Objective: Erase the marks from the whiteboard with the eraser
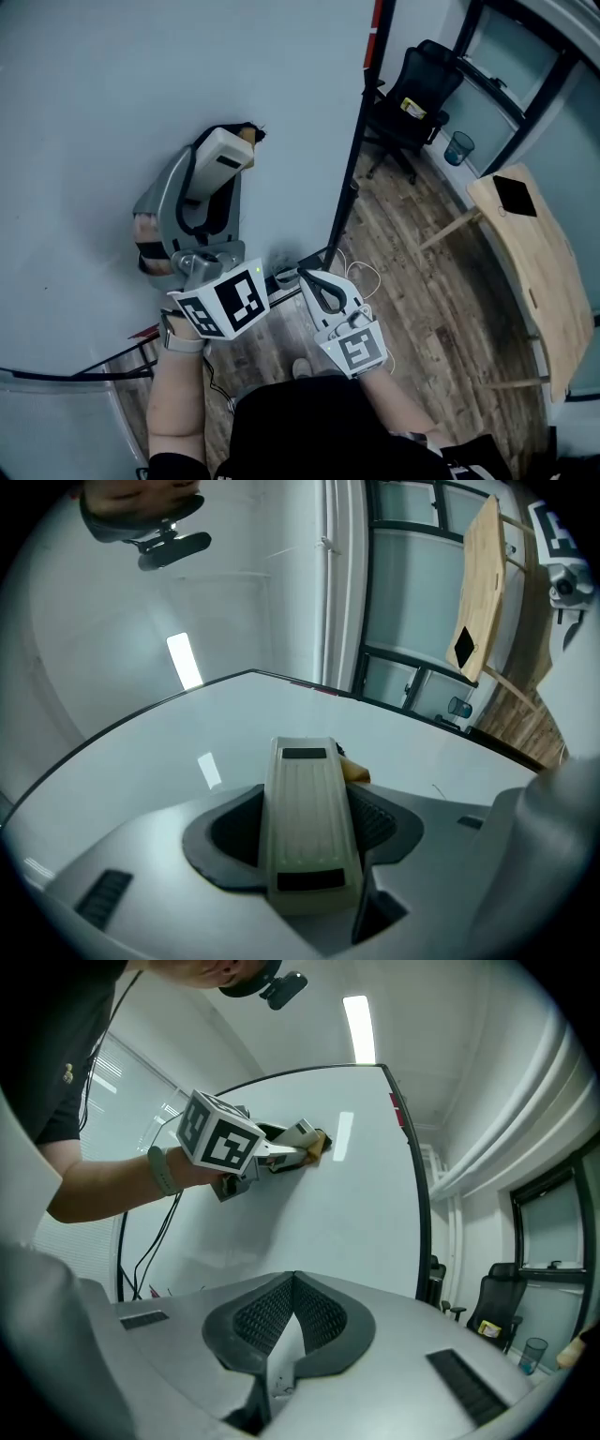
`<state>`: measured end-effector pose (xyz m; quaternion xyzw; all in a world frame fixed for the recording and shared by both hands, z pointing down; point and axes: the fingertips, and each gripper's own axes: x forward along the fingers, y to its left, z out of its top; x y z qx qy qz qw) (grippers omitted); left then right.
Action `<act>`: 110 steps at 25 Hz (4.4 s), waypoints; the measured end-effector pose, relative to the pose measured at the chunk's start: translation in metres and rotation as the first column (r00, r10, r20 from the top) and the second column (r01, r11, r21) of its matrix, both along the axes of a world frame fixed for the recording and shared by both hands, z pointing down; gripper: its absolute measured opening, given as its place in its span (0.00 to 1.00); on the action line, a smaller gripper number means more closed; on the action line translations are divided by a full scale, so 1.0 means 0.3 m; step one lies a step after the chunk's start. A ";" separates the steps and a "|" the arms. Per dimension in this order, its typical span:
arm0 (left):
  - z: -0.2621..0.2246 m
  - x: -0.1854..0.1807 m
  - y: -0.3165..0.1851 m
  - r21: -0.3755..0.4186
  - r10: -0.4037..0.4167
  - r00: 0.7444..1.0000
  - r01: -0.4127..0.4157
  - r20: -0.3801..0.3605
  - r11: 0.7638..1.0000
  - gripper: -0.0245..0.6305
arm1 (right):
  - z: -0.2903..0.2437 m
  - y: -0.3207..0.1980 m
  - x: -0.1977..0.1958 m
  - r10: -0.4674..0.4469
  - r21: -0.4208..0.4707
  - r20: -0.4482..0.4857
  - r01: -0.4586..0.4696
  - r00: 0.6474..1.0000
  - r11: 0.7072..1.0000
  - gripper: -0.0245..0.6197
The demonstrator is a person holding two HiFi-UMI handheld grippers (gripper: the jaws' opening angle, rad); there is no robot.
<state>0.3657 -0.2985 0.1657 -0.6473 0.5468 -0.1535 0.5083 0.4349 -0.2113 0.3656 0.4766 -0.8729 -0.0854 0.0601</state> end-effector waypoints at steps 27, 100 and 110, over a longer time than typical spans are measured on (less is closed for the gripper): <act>0.056 -0.469 0.147 0.010 -0.010 1.000 0.010 -0.025 1.000 0.45 | -0.022 0.026 -0.487 -0.182 0.001 0.005 0.182 0.983 0.983 0.08; 0.953 -1.694 0.944 -0.562 -0.587 0.447 0.202 -0.675 0.802 0.44 | 0.276 0.422 -1.567 -0.729 -0.257 0.027 0.710 0.684 0.656 0.08; 0.937 -1.699 0.925 -0.538 -0.519 0.474 0.109 -0.711 0.836 0.44 | 0.262 0.396 -1.575 -0.717 -0.247 0.023 0.698 0.697 0.672 0.08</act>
